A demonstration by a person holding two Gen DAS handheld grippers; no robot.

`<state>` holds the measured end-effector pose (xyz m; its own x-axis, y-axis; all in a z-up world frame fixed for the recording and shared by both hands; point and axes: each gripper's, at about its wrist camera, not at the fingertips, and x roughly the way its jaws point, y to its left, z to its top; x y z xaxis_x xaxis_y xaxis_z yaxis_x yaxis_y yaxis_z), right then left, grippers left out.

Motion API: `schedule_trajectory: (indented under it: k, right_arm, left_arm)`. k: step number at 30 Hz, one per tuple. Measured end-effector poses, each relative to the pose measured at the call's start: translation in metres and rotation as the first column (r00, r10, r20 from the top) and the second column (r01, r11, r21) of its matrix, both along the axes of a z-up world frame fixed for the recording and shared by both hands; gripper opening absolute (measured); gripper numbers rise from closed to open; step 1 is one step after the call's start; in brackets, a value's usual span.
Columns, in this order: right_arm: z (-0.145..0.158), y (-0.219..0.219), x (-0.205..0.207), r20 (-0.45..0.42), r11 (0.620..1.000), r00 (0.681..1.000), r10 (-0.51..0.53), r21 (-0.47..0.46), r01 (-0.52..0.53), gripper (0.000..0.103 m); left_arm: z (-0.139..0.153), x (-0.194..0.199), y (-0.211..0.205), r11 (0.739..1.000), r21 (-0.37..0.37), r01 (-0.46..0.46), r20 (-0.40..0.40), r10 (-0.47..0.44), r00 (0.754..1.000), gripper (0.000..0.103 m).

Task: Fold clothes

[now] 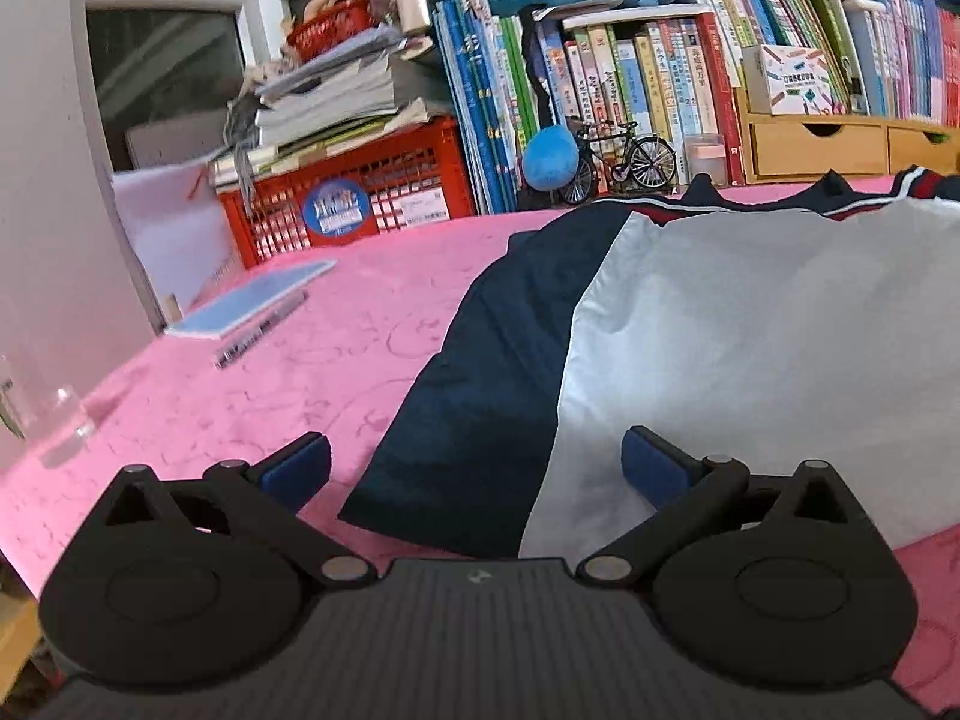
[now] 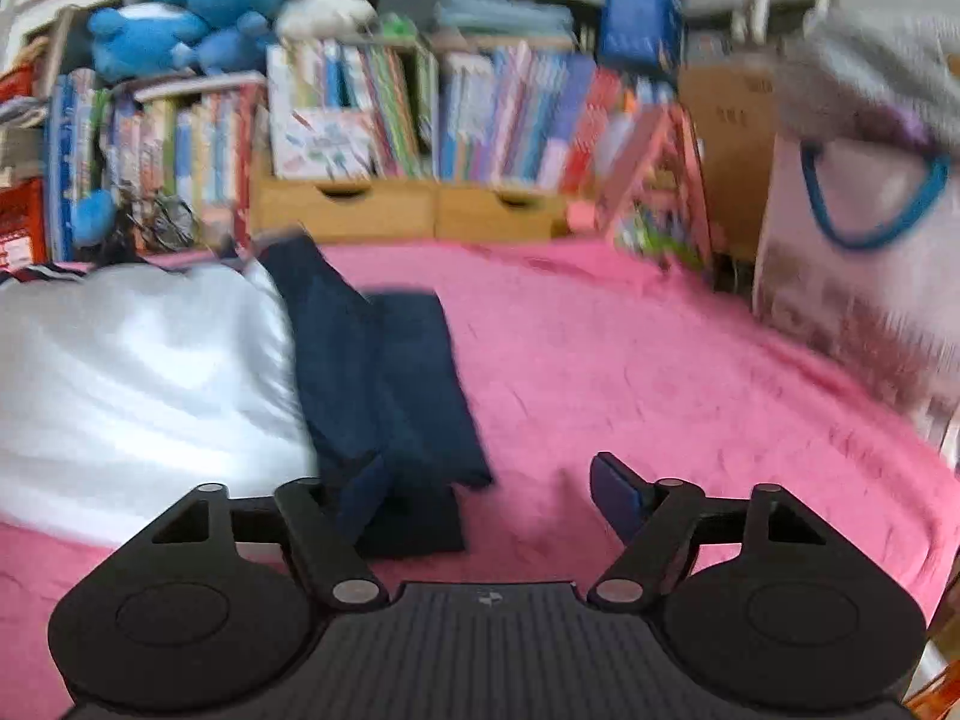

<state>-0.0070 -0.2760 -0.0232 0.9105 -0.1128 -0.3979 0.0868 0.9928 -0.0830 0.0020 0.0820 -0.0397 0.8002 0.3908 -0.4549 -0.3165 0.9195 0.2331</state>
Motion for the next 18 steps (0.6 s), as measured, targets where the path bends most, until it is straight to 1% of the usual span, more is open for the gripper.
schedule_trajectory:
  k: [2,3,4,5,7,8,9,10,12,14,16,18]
  right_arm:
    - [0.012,0.022,-0.010,0.075,0.996,0.994,0.084,0.003,-0.085,0.074]
    - [0.017,0.035,-0.013,0.092,0.986,0.982,0.163,0.021,-0.166,0.074]
    - [0.022,0.050,-0.016,0.104,0.967,0.964,0.247,0.039,-0.252,0.074]
    - [0.024,0.068,-0.014,0.102,0.937,0.936,0.338,0.056,-0.344,0.074]
    - [0.024,0.108,-0.008,0.085,0.878,0.879,0.469,0.064,-0.475,0.071]
    - [0.023,0.128,-0.004,0.073,0.849,0.851,0.520,0.064,-0.524,0.068]
    - [0.020,0.145,0.000,0.055,0.830,0.832,0.553,0.059,-0.555,0.067]
    - [0.018,0.155,0.005,0.038,0.822,0.824,0.565,0.055,-0.566,0.067]
    - [0.013,0.139,0.013,0.009,0.869,0.870,0.493,0.052,-0.493,0.066]
    - [0.008,0.123,0.021,-0.020,0.908,0.909,0.417,0.046,-0.416,0.065]
    - [0.004,0.107,0.030,-0.048,0.941,0.940,0.338,0.038,-0.336,0.066]
    - [-0.001,0.091,0.038,-0.075,0.967,0.964,0.256,0.027,-0.254,0.065]
  left_arm:
    - [0.000,0.001,0.001,1.000,-0.005,0.001,0.000,-0.001,1.000,0.103]
    - [0.000,0.001,0.001,1.000,-0.007,0.002,0.001,-0.002,1.000,0.103]
    - [0.000,0.001,0.002,1.000,-0.009,0.002,0.001,-0.002,1.000,0.103]
    - [0.000,0.001,0.003,1.000,-0.017,0.004,0.000,-0.004,1.000,0.103]
    - [0.001,0.001,0.005,0.999,-0.032,0.007,-0.001,-0.007,1.000,0.103]
    - [0.001,0.001,0.007,0.999,-0.039,0.008,-0.002,-0.008,1.000,0.103]
    - [0.001,0.001,0.008,0.999,-0.047,0.010,-0.003,-0.010,1.000,0.103]
    - [0.001,0.001,0.009,0.998,-0.054,0.011,-0.004,-0.011,1.000,0.103]
    - [0.001,0.001,0.011,0.998,-0.069,0.014,-0.005,-0.014,1.000,0.103]
    - [0.001,0.001,0.012,0.997,-0.081,0.013,-0.007,-0.014,1.000,0.103]
    - [0.001,0.001,0.012,0.996,-0.087,0.013,-0.007,-0.014,1.000,0.103]
    - [0.001,0.001,0.013,0.995,-0.095,0.012,-0.009,-0.013,1.000,0.103]
